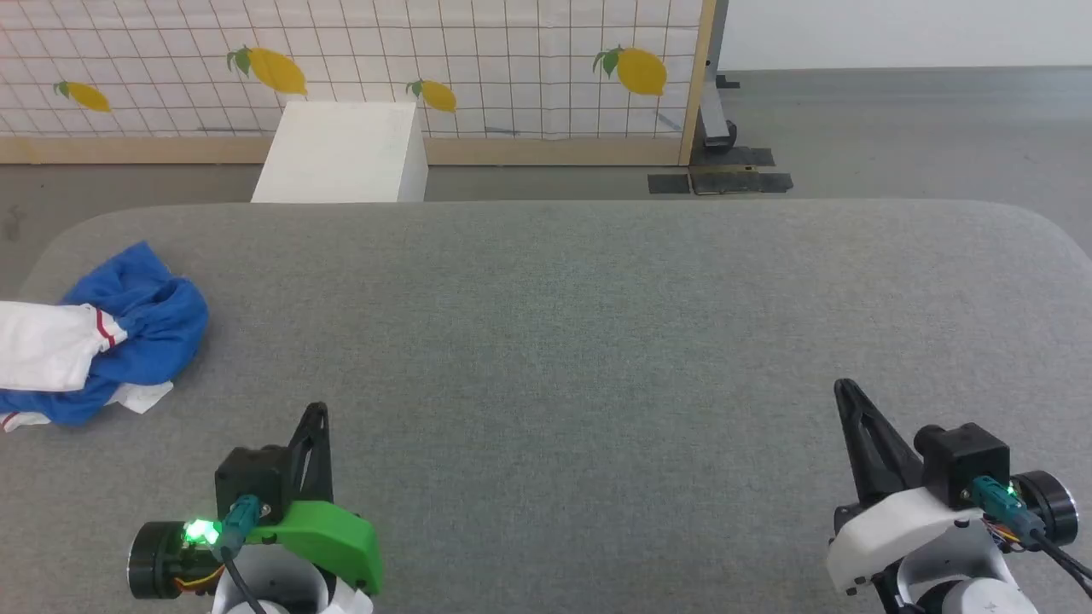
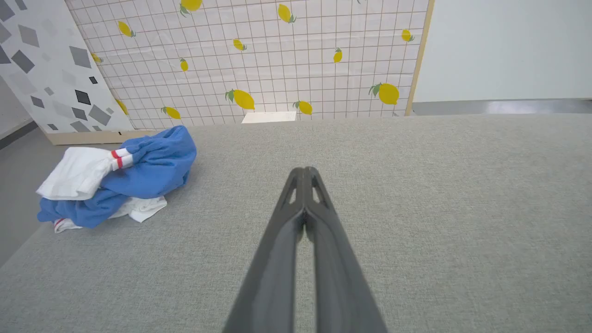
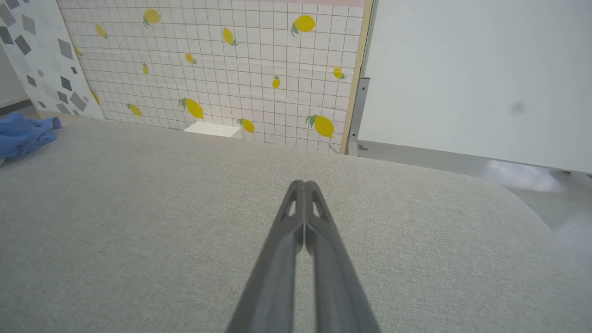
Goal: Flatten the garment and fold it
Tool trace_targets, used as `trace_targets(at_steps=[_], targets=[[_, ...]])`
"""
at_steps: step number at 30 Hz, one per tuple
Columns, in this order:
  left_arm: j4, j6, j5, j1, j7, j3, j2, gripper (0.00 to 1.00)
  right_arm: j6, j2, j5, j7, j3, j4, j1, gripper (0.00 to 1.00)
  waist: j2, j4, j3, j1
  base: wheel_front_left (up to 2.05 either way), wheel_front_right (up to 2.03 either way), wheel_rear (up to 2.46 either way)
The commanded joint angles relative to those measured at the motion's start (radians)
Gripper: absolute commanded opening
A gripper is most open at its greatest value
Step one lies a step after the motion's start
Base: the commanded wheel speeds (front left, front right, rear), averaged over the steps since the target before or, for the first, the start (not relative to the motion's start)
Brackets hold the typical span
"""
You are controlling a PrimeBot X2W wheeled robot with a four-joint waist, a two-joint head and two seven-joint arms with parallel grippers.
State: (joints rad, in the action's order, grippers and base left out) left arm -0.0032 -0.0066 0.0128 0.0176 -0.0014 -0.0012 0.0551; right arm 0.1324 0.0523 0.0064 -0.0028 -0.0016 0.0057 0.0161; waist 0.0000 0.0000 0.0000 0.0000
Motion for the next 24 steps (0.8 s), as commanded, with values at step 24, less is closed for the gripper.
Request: trace_targets(at_steps=[24], targets=[[0.003,0.007,-0.013,-0.018,0.001,0.001,-0.005,0.00,-0.002,-0.002,-0.006,0.003,0.002,-0.006,-0.016,0.00,0.0000,0.000,0.000,0.0000,0.00,0.00,0.00]])
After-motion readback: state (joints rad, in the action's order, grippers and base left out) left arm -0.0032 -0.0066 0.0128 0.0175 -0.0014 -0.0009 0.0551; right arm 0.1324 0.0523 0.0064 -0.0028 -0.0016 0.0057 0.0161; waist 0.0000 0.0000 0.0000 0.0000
